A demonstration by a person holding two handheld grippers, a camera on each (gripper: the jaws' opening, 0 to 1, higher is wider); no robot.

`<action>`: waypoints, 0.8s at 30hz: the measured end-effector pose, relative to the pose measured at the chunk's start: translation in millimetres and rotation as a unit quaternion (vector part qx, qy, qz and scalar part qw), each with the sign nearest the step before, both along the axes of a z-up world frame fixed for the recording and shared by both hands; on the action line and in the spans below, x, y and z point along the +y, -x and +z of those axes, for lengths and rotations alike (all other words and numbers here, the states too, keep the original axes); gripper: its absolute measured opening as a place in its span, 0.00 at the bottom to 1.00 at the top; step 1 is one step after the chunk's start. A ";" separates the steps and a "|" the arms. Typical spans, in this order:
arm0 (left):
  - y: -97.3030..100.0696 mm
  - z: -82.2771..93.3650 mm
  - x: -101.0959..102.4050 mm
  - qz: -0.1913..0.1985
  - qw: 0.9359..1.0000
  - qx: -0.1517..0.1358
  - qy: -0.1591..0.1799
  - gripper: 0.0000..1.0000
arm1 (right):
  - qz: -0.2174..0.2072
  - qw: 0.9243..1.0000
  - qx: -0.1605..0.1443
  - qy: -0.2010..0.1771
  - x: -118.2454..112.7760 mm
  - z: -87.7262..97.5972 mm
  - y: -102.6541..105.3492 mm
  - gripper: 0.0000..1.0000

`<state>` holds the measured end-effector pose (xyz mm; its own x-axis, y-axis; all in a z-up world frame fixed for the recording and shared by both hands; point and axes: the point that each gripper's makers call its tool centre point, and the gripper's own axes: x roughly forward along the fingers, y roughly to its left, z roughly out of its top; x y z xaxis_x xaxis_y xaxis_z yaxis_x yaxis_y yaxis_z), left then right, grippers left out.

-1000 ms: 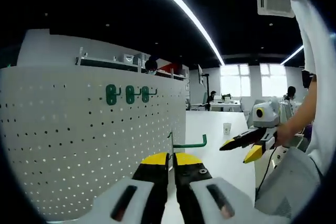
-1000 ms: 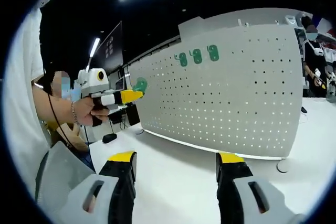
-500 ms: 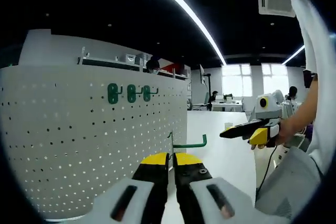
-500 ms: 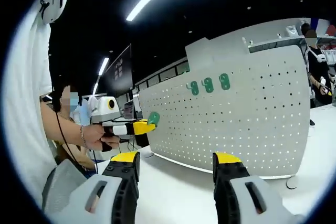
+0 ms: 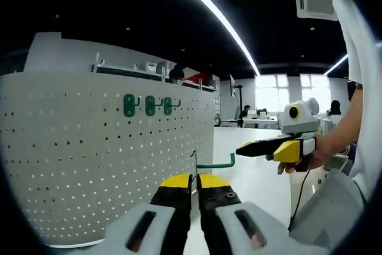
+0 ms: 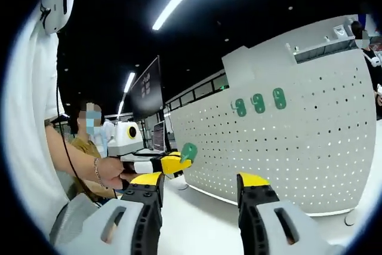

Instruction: Insert the hook assembly into the mounting plate slot until the hook locks in place.

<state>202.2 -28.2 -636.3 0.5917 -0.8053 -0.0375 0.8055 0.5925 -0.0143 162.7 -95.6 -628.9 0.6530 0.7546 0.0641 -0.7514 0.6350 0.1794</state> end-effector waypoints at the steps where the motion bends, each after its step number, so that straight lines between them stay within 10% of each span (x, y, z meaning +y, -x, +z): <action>1: 0.5 0.2 0.0 0.000 1.000 0.000 0.000 0.03 | 0.001 1.000 0.002 -0.002 2.0 -0.1 -1.7 0.46; 24: 1.2 5.3 -3.0 0.007 1.000 -0.003 0.008 0.03 | 0.017 0.999 -0.001 -0.036 42.4 17.7 -14.2 0.35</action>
